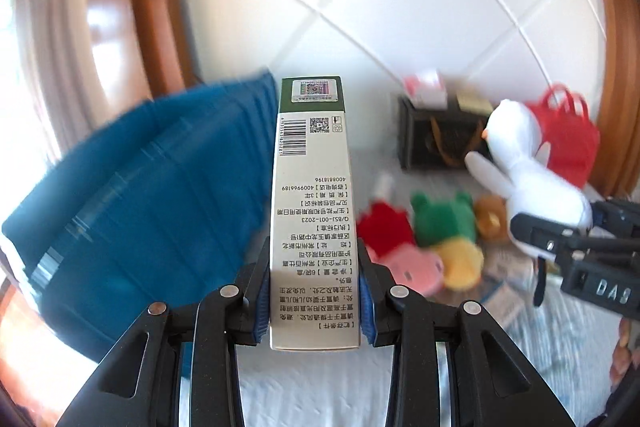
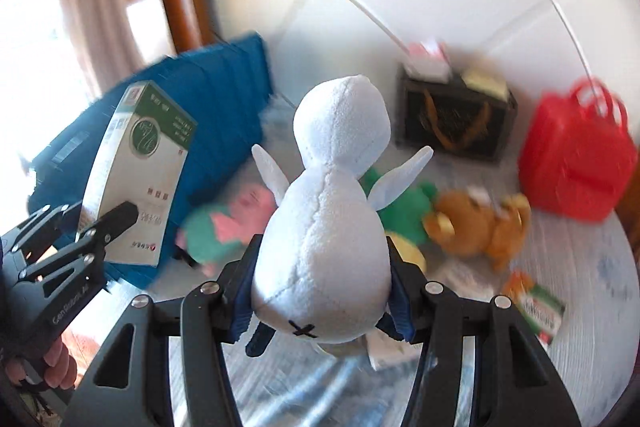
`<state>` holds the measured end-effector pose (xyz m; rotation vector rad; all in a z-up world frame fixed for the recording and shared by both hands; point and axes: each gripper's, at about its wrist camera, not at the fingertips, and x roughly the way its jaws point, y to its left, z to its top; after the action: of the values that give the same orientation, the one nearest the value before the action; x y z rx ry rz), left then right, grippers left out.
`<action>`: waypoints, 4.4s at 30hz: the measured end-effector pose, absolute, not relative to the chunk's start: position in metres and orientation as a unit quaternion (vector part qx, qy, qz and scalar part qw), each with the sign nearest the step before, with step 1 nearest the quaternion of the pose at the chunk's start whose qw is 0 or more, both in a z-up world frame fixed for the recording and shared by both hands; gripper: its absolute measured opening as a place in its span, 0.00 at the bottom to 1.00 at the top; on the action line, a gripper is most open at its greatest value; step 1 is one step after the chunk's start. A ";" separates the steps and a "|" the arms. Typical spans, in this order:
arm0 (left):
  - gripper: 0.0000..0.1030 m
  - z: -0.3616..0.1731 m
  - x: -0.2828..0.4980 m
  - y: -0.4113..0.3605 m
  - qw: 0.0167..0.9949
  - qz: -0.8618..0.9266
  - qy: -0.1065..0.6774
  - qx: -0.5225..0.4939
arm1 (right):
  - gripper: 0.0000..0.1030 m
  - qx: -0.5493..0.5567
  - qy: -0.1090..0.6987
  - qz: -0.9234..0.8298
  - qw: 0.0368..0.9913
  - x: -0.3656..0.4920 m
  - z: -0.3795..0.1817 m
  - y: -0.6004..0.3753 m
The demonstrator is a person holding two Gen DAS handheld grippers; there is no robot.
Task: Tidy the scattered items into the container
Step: 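Carry the box and rabbit over the blue crate and open both tools to drop them, then return both tools to the table, left toward the glass bowl, right toward the paracetamol box, then grasp the glass bowl rim with the left tool while the right tool grasps the white paracetamol box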
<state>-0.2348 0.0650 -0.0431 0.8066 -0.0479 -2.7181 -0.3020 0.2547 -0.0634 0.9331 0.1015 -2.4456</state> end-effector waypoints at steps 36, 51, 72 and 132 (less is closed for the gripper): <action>0.80 0.002 -0.173 -0.262 0.271 -0.921 0.014 0.279 | 0.69 0.271 0.123 -0.885 0.357 -0.277 0.012 -0.110; 0.91 0.009 -0.151 -0.236 0.269 -0.920 0.027 0.285 | 0.78 0.272 0.129 -0.886 0.353 -0.259 0.023 -0.088; 0.93 0.001 -0.233 0.012 0.102 -0.953 -0.003 0.287 | 0.81 0.309 0.067 -0.932 0.179 -0.282 -0.002 0.189; 0.71 -0.278 -0.334 0.149 -0.003 -0.844 -0.052 0.534 | 1.00 0.545 -0.083 -0.834 0.006 -0.367 -0.280 0.347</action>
<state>-0.3338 0.1493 -0.2784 1.6820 -0.1645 -2.6546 -0.3669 0.3466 -0.2798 1.7069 -0.2607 -2.6100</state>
